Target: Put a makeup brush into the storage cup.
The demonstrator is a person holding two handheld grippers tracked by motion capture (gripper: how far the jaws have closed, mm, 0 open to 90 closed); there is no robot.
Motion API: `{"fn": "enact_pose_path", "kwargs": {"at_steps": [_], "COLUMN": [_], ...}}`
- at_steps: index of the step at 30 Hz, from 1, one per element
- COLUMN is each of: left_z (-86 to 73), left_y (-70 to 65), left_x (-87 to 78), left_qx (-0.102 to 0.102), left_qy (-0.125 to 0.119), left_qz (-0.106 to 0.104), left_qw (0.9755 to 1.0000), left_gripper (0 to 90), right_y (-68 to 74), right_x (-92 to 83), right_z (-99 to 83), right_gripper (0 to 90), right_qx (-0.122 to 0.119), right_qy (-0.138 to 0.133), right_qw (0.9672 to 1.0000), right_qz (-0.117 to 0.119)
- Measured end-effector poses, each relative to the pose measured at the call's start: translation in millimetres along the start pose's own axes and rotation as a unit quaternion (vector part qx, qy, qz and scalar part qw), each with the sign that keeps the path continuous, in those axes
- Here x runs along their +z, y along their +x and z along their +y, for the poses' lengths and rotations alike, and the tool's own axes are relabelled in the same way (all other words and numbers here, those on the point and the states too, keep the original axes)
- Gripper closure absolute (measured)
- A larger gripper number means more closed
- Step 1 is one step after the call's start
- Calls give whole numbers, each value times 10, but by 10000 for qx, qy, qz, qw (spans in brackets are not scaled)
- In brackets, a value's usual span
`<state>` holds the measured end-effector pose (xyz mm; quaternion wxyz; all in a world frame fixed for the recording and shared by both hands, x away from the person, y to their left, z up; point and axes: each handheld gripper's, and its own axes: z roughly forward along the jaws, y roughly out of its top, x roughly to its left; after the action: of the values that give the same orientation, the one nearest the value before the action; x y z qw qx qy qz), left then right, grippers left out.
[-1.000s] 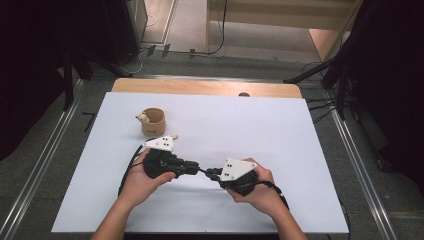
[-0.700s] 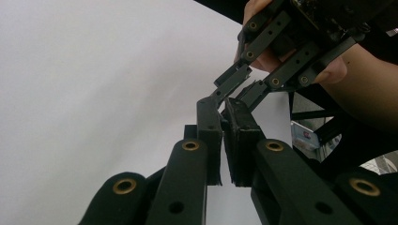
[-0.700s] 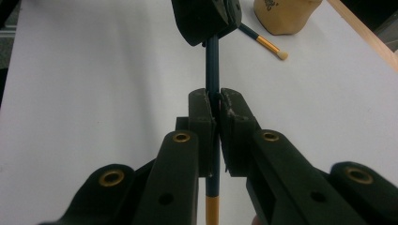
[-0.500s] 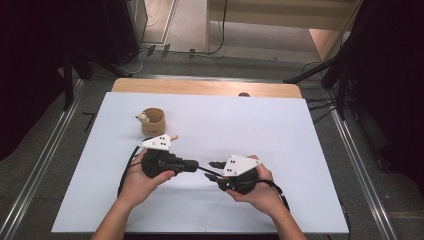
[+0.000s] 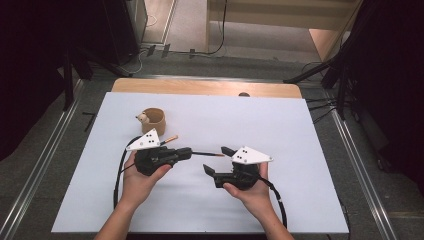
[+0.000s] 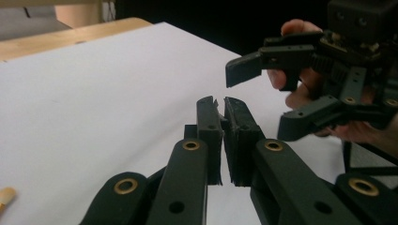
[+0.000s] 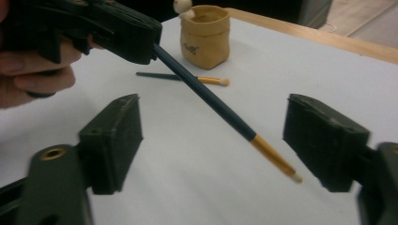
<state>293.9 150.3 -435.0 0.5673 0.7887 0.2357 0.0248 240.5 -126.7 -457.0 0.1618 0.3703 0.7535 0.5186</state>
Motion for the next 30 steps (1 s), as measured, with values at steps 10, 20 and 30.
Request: {"fn": "enact_pose_path", "kwargs": {"at_steps": [10, 20, 30], "left_z": [-38, -81, -106], "left_y": [-20, -38, -114], "left_x": [-51, -15, 33], "left_qx": [-20, -78, 22], "left_qy": [-586, -814, -954], "left_qz": [347, 298, 282], "left_qw": [9977, 9962, 9950], "left_gripper": [868, 868, 868], "right_y": [118, 120, 67], "right_x": [58, 117, 95], "right_z": [-62, -111, -123], "right_gripper": [0, 0, 52], "right_qx": [1118, 2003, 2830], "right_qy": [-234, -477, -857], "right_qw": [9928, 9786, 9547], "right_qz": [-361, -51, 317]}}
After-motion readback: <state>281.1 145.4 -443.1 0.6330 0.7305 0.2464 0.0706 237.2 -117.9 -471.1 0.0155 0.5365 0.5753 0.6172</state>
